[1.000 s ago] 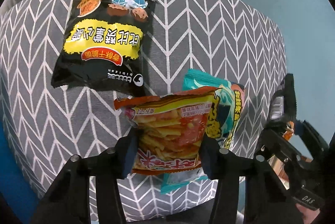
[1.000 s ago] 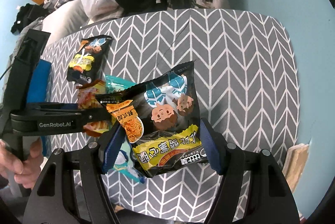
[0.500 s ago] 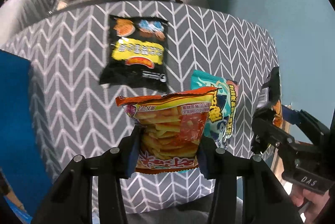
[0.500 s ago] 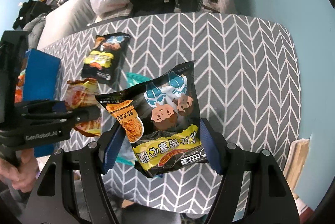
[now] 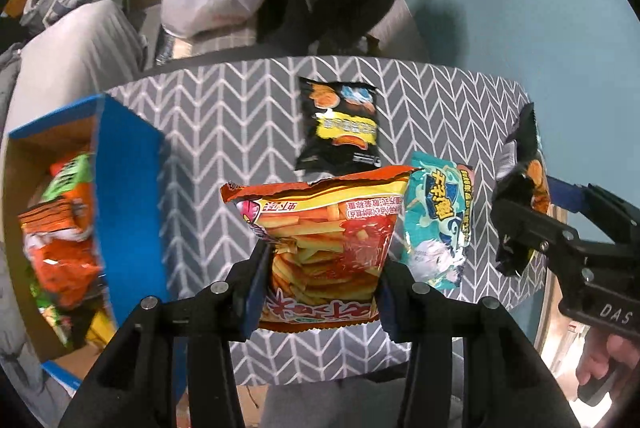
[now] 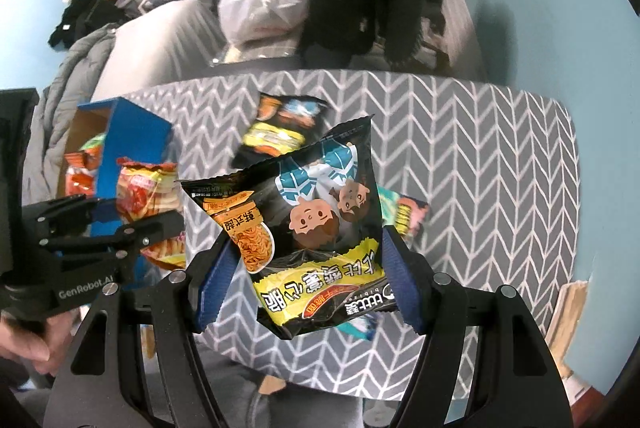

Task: Organize snacks
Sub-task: 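Carry both bags over the box and open both tools to drop them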

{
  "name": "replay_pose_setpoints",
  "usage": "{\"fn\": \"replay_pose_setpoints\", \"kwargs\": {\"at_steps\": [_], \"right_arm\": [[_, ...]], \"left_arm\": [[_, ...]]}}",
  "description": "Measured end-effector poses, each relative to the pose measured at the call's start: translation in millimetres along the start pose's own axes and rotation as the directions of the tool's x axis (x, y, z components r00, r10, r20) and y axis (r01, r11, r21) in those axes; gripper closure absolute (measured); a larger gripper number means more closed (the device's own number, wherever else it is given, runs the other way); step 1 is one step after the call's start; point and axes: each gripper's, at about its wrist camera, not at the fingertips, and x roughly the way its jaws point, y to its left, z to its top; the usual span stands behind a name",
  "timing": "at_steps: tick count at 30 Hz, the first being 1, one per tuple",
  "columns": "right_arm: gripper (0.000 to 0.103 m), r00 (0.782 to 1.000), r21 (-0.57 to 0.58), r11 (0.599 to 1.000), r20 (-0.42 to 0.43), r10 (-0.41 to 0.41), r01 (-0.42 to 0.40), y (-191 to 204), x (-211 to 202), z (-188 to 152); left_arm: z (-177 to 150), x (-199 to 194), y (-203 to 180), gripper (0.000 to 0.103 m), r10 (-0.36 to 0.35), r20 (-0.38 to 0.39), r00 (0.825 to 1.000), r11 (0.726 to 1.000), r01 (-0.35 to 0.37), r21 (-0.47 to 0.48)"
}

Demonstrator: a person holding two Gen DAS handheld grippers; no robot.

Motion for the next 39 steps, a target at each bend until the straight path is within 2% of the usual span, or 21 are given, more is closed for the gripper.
{"fn": "replay_pose_setpoints", "kwargs": {"at_steps": [9, 18, 27, 39], "right_arm": [[0.033, 0.999, -0.087, 0.995, 0.012, 0.042, -0.04, 59.4, 2.7, 17.3], [0.033, 0.995, -0.204, 0.974, -0.013, 0.098, -0.098, 128.8, 15.5, 28.2], [0.033, 0.989, -0.329, 0.933, -0.049, 0.14, -0.148, 202.5, 35.9, 42.5], [0.033, 0.988, -0.465, 0.871, -0.066, 0.143, -0.157, 290.7, 60.1, 66.0]], "left_arm": [[-15.5, -44.2, 38.4, 0.056, 0.03, 0.072, 0.997, 0.998, -0.026, -0.053], [-40.1, -70.7, 98.2, 0.056, 0.072, 0.105, 0.992, 0.986, -0.055, -0.155], [-70.5, -78.2, 163.4, 0.056, 0.099, 0.094, 0.991, 0.957, -0.069, -0.283], [-98.6, -76.1, 227.7, 0.056, 0.123, 0.075, 0.99, 0.91, -0.082, -0.407]]}}
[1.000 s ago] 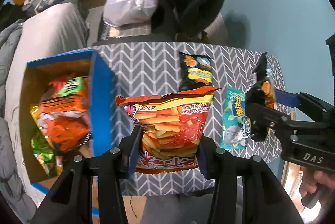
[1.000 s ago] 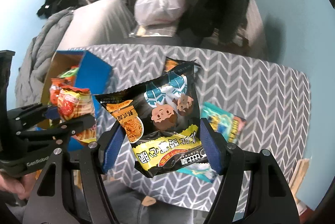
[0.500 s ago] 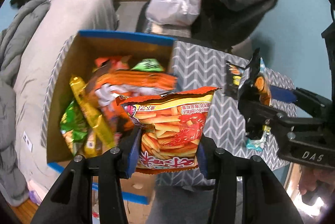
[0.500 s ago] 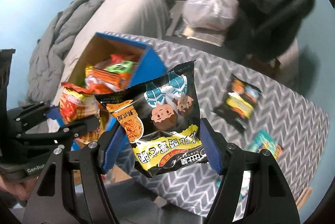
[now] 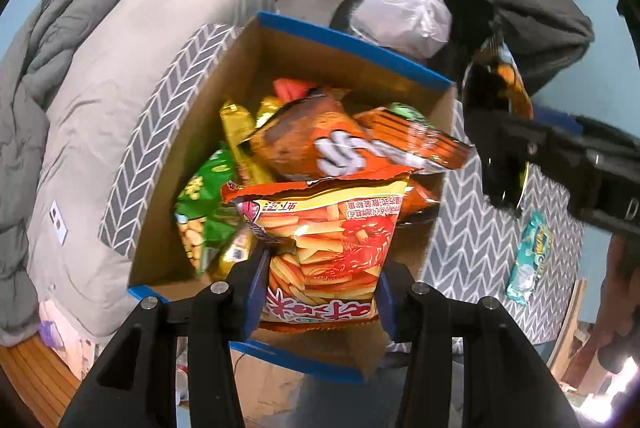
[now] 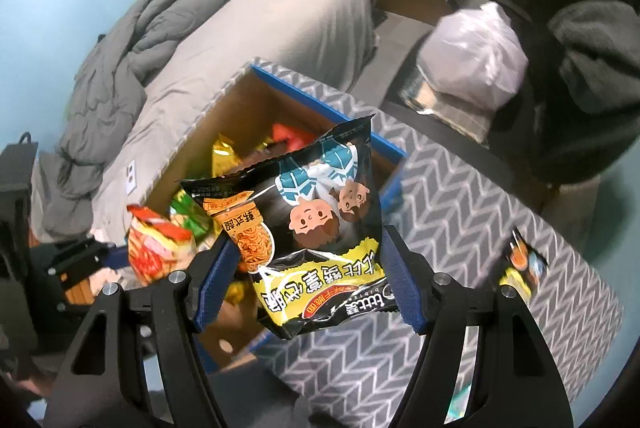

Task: Organize snacks
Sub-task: 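Carry both bags over the box and open both tools to drop them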

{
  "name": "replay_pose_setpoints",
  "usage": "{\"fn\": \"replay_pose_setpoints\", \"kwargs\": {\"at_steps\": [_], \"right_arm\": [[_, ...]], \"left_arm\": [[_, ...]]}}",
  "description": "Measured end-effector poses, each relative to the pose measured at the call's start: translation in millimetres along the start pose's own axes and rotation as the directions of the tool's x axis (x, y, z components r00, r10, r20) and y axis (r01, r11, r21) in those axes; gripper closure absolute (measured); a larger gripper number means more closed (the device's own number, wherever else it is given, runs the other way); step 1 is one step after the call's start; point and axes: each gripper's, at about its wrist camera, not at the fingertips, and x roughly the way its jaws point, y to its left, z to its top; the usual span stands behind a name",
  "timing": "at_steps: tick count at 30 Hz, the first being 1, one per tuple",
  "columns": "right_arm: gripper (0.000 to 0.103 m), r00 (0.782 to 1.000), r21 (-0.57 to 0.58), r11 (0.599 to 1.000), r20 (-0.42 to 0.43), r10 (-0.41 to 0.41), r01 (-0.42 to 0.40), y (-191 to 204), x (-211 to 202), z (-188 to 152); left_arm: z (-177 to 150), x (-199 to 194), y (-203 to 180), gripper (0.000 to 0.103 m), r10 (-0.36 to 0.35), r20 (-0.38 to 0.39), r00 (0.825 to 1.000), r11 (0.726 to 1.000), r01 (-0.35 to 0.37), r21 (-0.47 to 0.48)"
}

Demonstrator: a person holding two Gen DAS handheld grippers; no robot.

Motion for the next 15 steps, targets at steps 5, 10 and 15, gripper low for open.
{"fn": "replay_pose_setpoints", "kwargs": {"at_steps": [5, 10, 15], "right_arm": [[0.033, 1.0, -0.041, 0.999, -0.015, -0.001, 0.0, 21.0, 17.3, 20.4], [0.033, 0.999, -0.056, 0.998, -0.04, -0.002, 0.0, 34.5, 34.0, 33.6], [0.032, 0.998, -0.058, 0.998, -0.056, -0.004, 0.001, 42.5, 46.8, 42.3]], "left_arm": [[2.2, 8.4, 19.9, 0.056, 0.004, -0.013, 1.0, 0.999, -0.005, -0.034], [3.5, 13.2, 36.1, 0.056, 0.01, -0.019, 1.0, 0.999, -0.011, -0.052], [7.3, 13.3, 45.5, 0.055, 0.021, -0.021, 1.0, 0.997, -0.023, -0.069]]}}
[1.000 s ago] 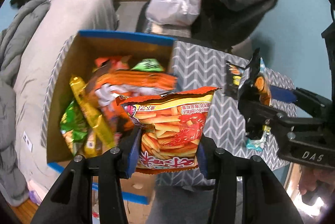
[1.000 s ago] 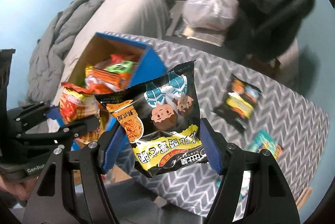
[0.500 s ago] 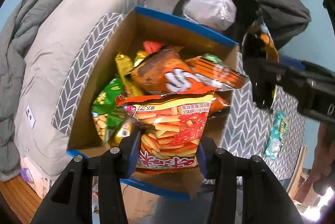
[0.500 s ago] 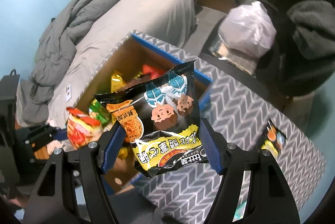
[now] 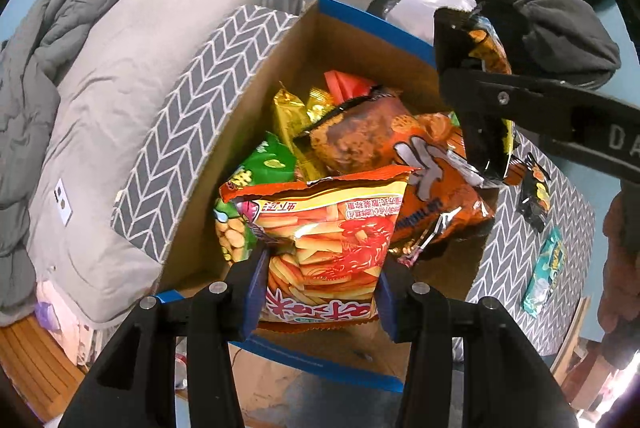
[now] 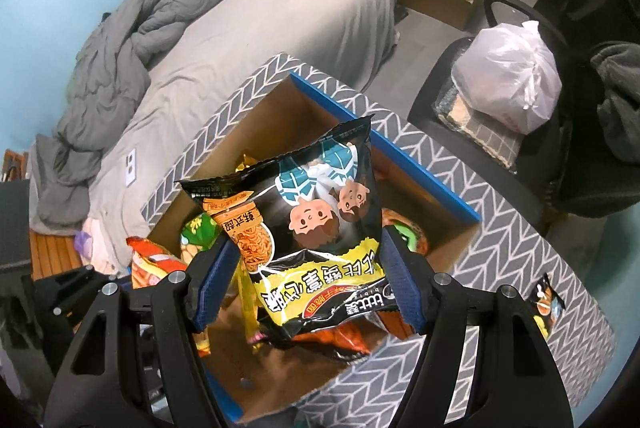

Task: Organize snacks
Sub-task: 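Carry both bags over the box and open both tools to drop them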

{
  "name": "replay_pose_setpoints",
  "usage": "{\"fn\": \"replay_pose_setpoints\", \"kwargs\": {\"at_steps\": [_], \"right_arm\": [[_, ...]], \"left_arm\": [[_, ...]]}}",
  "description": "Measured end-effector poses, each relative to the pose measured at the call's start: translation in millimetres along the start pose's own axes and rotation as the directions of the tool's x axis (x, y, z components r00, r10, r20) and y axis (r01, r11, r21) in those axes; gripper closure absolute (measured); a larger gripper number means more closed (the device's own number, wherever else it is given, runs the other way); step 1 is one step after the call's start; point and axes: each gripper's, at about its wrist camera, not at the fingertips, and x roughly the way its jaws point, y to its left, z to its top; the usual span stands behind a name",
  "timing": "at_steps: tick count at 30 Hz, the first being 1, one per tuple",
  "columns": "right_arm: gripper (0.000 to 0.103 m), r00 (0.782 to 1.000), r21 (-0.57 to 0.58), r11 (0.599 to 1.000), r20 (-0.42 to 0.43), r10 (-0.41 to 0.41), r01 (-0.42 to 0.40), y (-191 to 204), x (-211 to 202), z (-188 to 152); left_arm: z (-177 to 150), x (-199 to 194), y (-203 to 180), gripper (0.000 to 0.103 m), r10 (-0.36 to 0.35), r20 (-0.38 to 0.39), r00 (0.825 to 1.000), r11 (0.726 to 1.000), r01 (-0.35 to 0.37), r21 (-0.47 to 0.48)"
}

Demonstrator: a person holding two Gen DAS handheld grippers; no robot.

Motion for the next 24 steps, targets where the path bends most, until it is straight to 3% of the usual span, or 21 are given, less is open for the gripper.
{"fn": "replay_pose_setpoints", "kwargs": {"at_steps": [3, 7, 24], "right_arm": [[0.031, 1.0, -0.007, 1.0, -0.004, -0.02, 0.02, 2.3, 3.5, 3.1], [0.027, 0.999, -0.014, 0.999, -0.003, -0.032, 0.032, 7.3, 3.9, 5.9], [0.025, 0.998, 0.025, 0.998, 0.031, -0.059, 0.058, -0.7, -22.4, -2.5]], "left_arm": [[2.8, -1.6, 2.8, 0.053, 0.016, 0.008, 1.0, 1.0, -0.016, -0.003], [5.8, -7.1, 7.7, 0.038, 0.043, 0.04, 0.998, 0.999, -0.043, -0.008], [14.5, -25.6, -5.2, 0.036, 0.075, 0.087, 0.993, 0.997, -0.078, 0.031]]}}
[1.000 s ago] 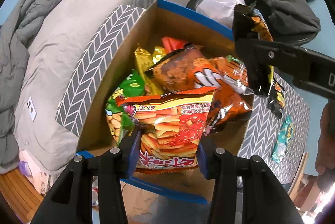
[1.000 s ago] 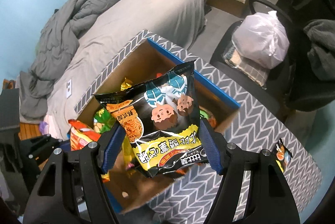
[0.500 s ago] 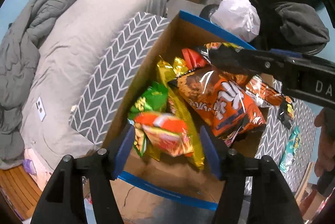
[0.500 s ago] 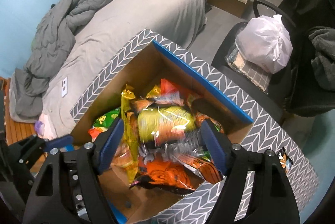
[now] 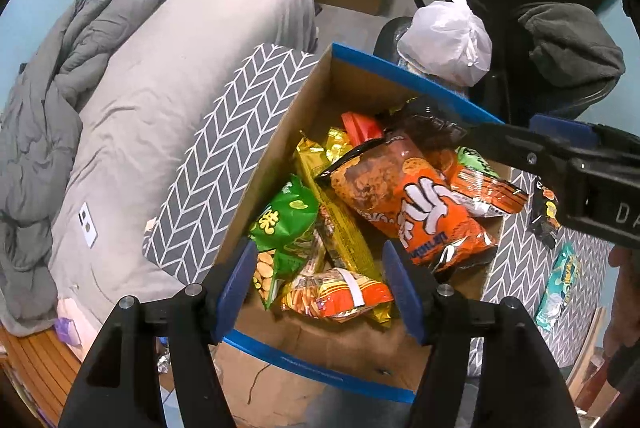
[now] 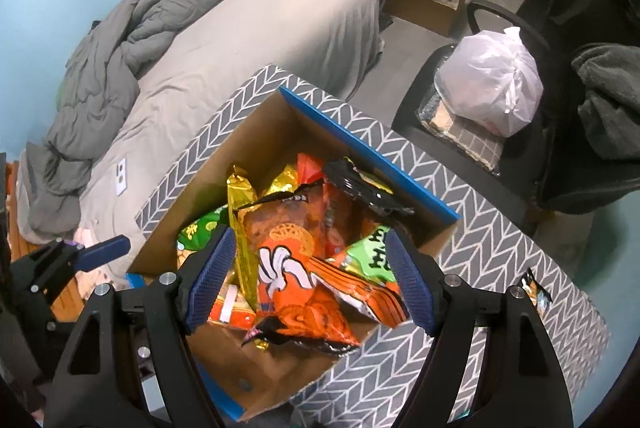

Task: Organize snacks
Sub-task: 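Carry both bags over the box and open both tools to drop them, then move both tools back over the last two snacks on the table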

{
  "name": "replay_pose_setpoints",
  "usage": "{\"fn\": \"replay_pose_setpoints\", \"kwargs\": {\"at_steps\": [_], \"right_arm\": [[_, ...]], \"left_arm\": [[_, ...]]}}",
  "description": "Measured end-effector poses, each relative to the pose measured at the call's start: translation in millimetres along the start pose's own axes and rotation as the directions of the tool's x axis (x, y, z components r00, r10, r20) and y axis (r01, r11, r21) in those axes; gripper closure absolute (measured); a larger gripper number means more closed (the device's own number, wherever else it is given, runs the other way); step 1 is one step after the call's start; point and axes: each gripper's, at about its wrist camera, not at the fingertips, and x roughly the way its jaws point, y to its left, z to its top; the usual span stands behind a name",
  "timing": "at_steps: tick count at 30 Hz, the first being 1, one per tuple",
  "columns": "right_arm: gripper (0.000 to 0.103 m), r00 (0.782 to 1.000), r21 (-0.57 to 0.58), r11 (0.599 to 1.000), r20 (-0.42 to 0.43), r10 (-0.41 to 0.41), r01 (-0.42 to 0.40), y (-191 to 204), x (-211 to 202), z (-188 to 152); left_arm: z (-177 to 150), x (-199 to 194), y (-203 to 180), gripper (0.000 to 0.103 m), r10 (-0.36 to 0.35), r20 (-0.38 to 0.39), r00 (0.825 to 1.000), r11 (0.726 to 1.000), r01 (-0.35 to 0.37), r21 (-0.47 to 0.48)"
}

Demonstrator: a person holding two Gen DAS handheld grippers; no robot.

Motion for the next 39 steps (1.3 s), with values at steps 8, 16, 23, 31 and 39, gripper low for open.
{"fn": "replay_pose_setpoints", "kwargs": {"at_steps": [8, 16, 23, 31, 39], "right_arm": [[0.025, 1.0, 0.042, 0.999, 0.011, -0.005, 0.005, -16.4, -13.4, -11.8], [0.025, 1.0, 0.097, 0.995, 0.017, -0.023, 0.022, -38.6, -29.5, -28.5], [0.025, 0.999, 0.158, 0.987, 0.027, -0.038, 0.033, -61.4, -43.3, -46.2], [0.025, 0.998, 0.26, 0.964, 0.015, -0.069, 0.063, -99.4, -55.7, -81.0], [0.025, 0.994, 0.389, 0.916, 0.004, -0.112, 0.101, -144.9, -70.9, -125.7]], "left_arm": [[3.8, -8.7, -16.5, 0.036, -0.013, 0.013, 1.0, 1.0, 0.013, 0.025], [4.5, -14.1, -38.7, 0.036, -0.026, 0.018, 1.0, 0.998, 0.025, 0.06], [3.0, -18.8, -65.2, 0.036, -0.044, 0.02, 0.999, 0.993, 0.041, 0.111], [-2.2, -20.2, -107.3, 0.036, -0.071, 0.008, 0.997, 0.979, 0.069, 0.194], [-8.7, -18.8, -157.2, 0.036, -0.098, -0.009, 0.995, 0.948, 0.096, 0.303]]}}
